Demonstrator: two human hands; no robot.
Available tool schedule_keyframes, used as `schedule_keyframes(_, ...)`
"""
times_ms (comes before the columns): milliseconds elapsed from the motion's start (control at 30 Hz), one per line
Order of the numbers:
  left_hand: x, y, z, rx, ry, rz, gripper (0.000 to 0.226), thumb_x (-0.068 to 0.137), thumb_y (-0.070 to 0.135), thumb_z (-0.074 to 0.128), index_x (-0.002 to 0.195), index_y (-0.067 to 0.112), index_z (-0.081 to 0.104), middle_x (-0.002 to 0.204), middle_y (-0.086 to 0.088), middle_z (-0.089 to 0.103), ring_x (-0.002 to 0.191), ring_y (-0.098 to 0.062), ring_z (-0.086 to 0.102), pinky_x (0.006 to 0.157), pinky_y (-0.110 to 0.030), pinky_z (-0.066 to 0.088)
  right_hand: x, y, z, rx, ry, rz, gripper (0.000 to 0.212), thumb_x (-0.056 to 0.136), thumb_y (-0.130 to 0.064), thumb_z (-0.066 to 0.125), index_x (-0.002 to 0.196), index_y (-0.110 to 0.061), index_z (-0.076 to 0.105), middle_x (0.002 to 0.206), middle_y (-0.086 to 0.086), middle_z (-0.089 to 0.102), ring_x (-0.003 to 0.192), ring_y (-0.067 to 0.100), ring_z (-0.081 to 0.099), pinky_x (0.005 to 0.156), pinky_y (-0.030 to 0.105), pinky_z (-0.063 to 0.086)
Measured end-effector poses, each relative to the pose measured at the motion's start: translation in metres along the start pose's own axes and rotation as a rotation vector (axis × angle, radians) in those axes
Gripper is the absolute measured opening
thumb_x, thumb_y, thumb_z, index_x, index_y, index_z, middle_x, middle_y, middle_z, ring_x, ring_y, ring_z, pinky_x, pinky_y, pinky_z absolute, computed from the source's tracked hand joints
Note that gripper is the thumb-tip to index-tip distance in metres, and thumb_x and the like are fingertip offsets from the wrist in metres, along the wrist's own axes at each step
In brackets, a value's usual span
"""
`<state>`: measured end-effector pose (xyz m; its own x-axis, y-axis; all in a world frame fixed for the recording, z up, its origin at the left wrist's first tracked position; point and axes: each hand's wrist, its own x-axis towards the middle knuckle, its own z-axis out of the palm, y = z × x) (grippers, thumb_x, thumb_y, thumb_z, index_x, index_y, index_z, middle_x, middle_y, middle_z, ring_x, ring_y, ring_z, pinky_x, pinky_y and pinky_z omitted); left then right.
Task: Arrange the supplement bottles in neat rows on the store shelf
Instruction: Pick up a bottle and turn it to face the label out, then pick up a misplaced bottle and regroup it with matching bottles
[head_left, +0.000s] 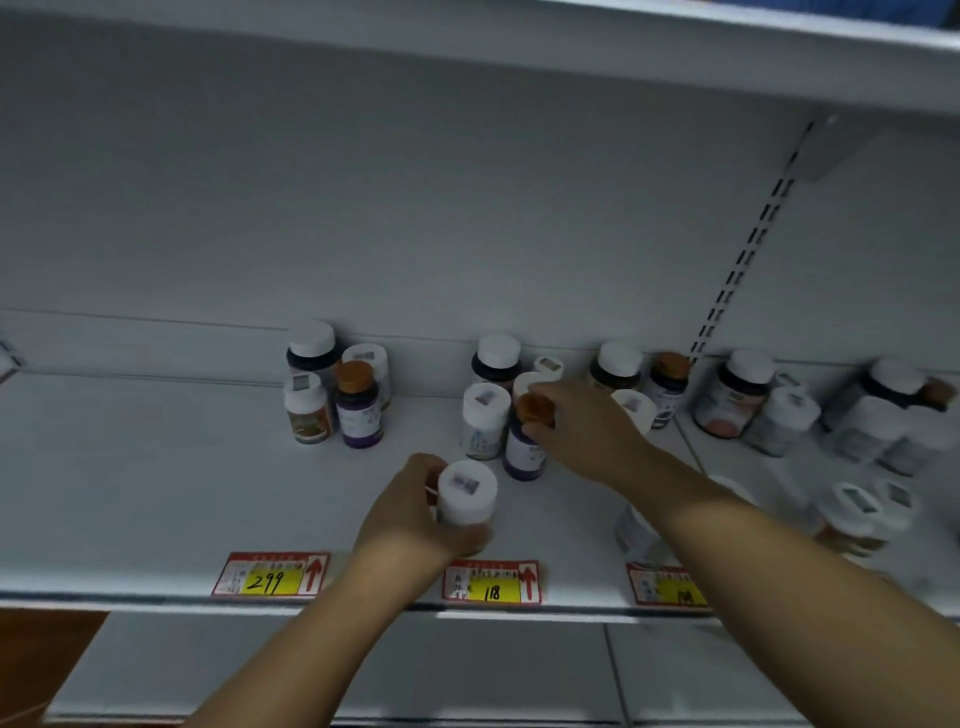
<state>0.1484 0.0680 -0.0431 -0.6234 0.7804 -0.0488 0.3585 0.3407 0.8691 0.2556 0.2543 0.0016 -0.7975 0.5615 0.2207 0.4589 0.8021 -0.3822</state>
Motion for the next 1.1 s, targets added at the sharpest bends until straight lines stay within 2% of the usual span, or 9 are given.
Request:
schedule_keyframes(133,-0.008,0.013,-0.013,0.025,0.098,0.09,0.075,0.054,0.042,0.081,0.116,0.047,0.04,0.114,0.021,0.045,0.109,-0.007,0.045,0.094,-0.032,0.043,0.002,-0.003,-0.004,0.006,0.006,0.039,0.011,0.079,-0.025,0.062,0.08,-0.014,0.063,0.082,0.006,0.063,0.077,0.023,0.057,0.068,0.034,0.046)
schedule_keyframes(200,-0.014,0.027,-0.025,0.009,0.201,0.271,0.054,0.062,0.041,0.078,0.103,0.056,0.045,0.107,0.034,0.046,0.1,0.007,0.047,0.085,-0.017,0.042,0.001,-0.003,-0.017,0.071,0.063,0.105,0.019,0.075,-0.032,0.062,0.062,-0.021,0.054,0.064,-0.003,0.055,0.064,0.016,0.053,0.056,0.03,0.04)
schedule_keyframes(267,-0.018,0.048,-0.03,-0.038,0.184,0.339,0.043,0.063,0.046,0.074,0.096,0.058,0.049,0.103,0.04,0.05,0.097,0.016,0.049,0.076,-0.006,0.04,-0.004,-0.005,-0.036,0.272,0.115,0.175,0.016,0.072,-0.039,0.066,0.063,-0.03,0.055,0.067,-0.009,0.056,0.065,0.008,0.054,0.055,0.022,0.038)
schedule_keyframes(400,-0.01,0.089,-0.008,-0.026,-0.008,0.34,0.057,0.057,0.05,0.073,0.11,0.048,0.051,0.104,0.031,0.054,0.095,0.014,0.053,0.077,-0.005,0.042,-0.021,-0.015,-0.074,0.727,0.04,0.161,0.016,0.068,-0.036,0.077,0.075,-0.022,0.074,0.072,-0.003,0.073,0.071,0.008,0.069,0.06,0.018,0.055)
schedule_keyframes(500,0.001,0.11,0.015,0.052,-0.103,0.378,0.042,0.058,0.04,0.076,0.09,0.053,0.051,0.083,0.027,0.061,0.076,0.017,0.056,0.059,-0.002,0.042,-0.034,-0.008,-0.095,0.887,0.027,0.24,0.026,0.068,-0.036,0.077,0.076,-0.011,0.074,0.068,-0.005,0.074,0.068,0.005,0.07,0.058,0.015,0.053)
schedule_keyframes(700,-0.001,0.153,0.079,-0.011,-0.123,0.383,0.043,0.054,0.03,0.081,0.088,0.045,0.06,0.08,0.015,0.069,0.068,0.003,0.063,0.063,-0.024,0.057,-0.076,0.047,-0.14,0.894,0.106,0.299,0.017,0.077,-0.032,0.071,0.078,-0.015,0.071,0.064,-0.008,0.07,0.064,0.004,0.066,0.061,0.021,0.056)
schedule_keyframes(833,-0.004,0.198,0.146,0.012,-0.118,0.452,0.046,0.052,0.026,0.081,0.08,0.054,0.057,0.074,0.027,0.066,0.062,0.008,0.061,0.046,-0.014,0.048,-0.113,0.111,-0.179,0.892,0.138,0.284,0.013,0.078,-0.032,0.069,0.079,-0.019,0.071,0.08,0.001,0.071,0.077,0.015,0.068,0.07,0.037,0.06)
schedule_keyframes(967,-0.008,0.251,0.241,0.074,-0.1,0.476,0.043,0.048,0.039,0.077,0.086,0.041,0.057,0.071,0.016,0.065,0.067,0.016,0.056,0.047,-0.006,0.04,-0.153,0.193,-0.234,0.865,0.198,0.307,0.015,0.075,-0.023,0.073,0.084,-0.011,0.071,0.079,0.002,0.072,0.074,0.011,0.069,0.064,0.029,0.058)
schedule_keyframes(1100,-0.017,0.294,0.329,0.047,-0.147,0.53,0.045,0.053,0.043,0.075,0.083,0.055,0.043,0.075,0.022,0.058,0.074,0.02,0.052,0.052,-0.002,0.042,-0.19,0.266,-0.275,0.755,0.217,0.31,0.022,0.07,-0.023,0.077,0.087,-0.011,0.071,0.084,0.005,0.074,0.075,0.012,0.071,0.064,0.028,0.059)
